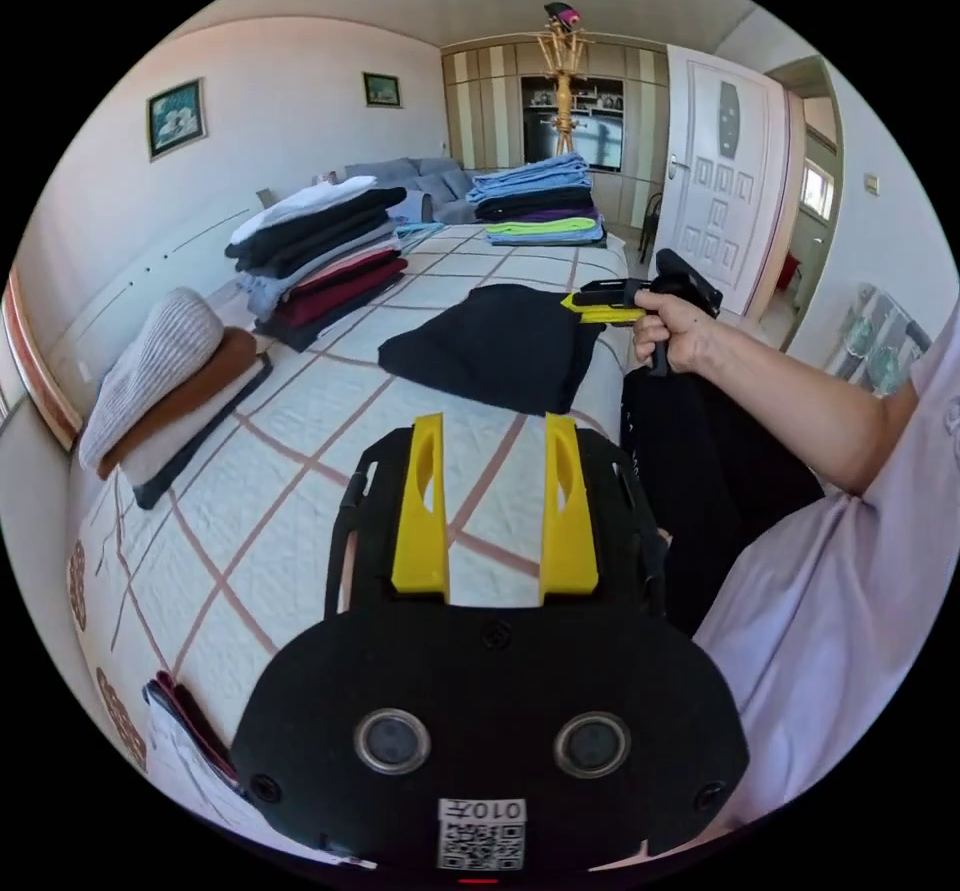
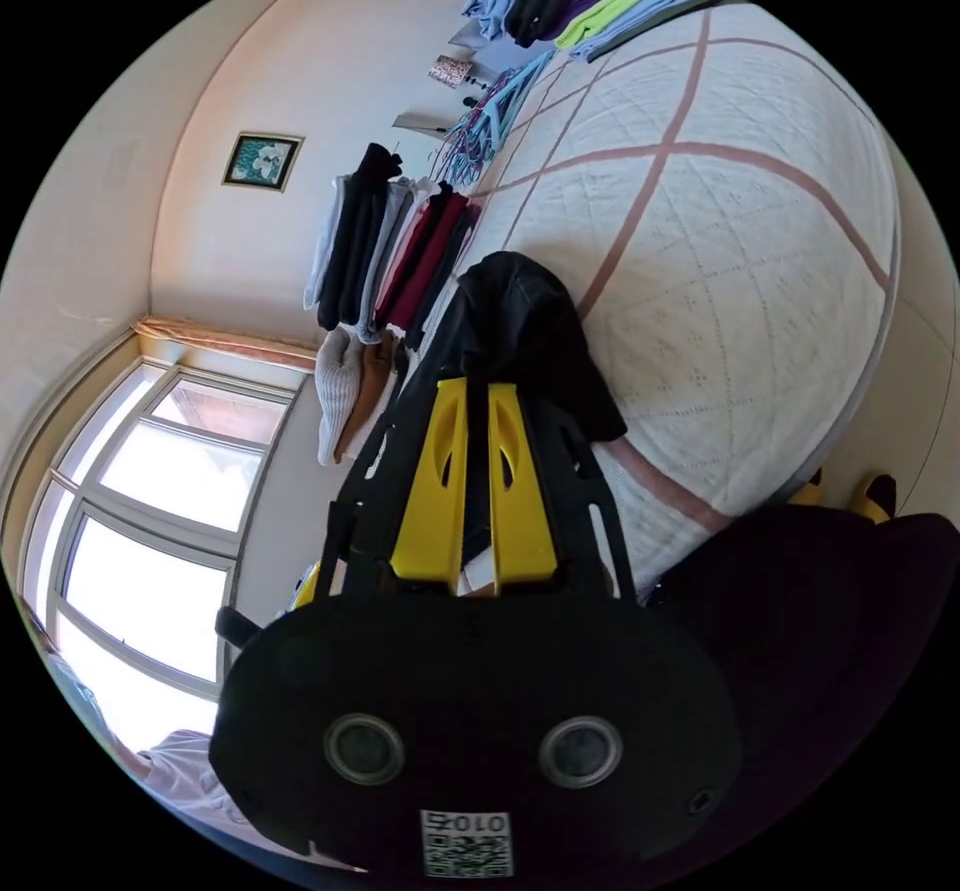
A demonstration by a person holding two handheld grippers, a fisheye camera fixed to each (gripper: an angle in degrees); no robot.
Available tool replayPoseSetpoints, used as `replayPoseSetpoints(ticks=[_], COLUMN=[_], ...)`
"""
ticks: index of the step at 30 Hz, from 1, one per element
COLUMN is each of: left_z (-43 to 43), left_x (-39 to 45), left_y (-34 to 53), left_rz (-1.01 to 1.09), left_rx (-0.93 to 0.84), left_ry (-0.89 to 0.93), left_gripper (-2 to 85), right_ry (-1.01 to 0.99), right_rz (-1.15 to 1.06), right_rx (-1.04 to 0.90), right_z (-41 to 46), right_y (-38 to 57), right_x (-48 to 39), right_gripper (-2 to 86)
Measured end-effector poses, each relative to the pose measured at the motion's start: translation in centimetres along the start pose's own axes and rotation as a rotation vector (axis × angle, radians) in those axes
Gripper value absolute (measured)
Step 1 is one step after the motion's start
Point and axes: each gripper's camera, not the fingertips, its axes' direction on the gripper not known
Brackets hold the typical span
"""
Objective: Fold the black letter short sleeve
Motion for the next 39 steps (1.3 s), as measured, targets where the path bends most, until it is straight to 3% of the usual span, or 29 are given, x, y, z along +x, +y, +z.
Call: replayPoseSetpoints(ticks=[9, 17, 22, 27, 30, 35, 39], left_z=[5.0, 4.5, 0.0, -2.4, -1.6, -5.3, -3.9], left_x=[7.2, 9.5, 11.0, 10.2, 8.8, 8.7, 8.1], left_y=[-7.3, -11.0, -12.7, -13.2, -12.3, -13.5, -14.8], left_rz=[-0.095, 0.058, 0.18, 0.226, 0.192, 0.197, 0.282], left_rx=[0.005, -0.083, -0.083, -0.112, -0.174, -0.072, -0.142], left_ry=[-0.182, -0.401, -0.521, -0.539, -0.455, -0.47, -0.482], left_gripper=[13.2, 10.7, 8.0, 5.0, 4.4, 4.8, 5.0], right_ry=[-0.006, 0.001, -0.035, -0.007, -0.052, -0.004, -0.013], right_rz=[-0.036, -0.119, -0.136, -0.131, -0.086, -0.118, -0.114], right_rx=[-0.021, -0.04, -0.027, -0.076, -0.126, -0.125, -0.113], right_z=[-1.6, -3.2, -4.3, -4.3, -3.8, -3.8, -3.7], right_y=[-0.8, -1.5, -1.8, -1.0, 0.4, 0.8, 1.4], right_x=[0.1, -0.1, -0.3, 1.2, 2.8, 1.5, 1.1], right_gripper=[5.2, 4.7, 4.4, 4.4, 4.4, 4.4, 4.5])
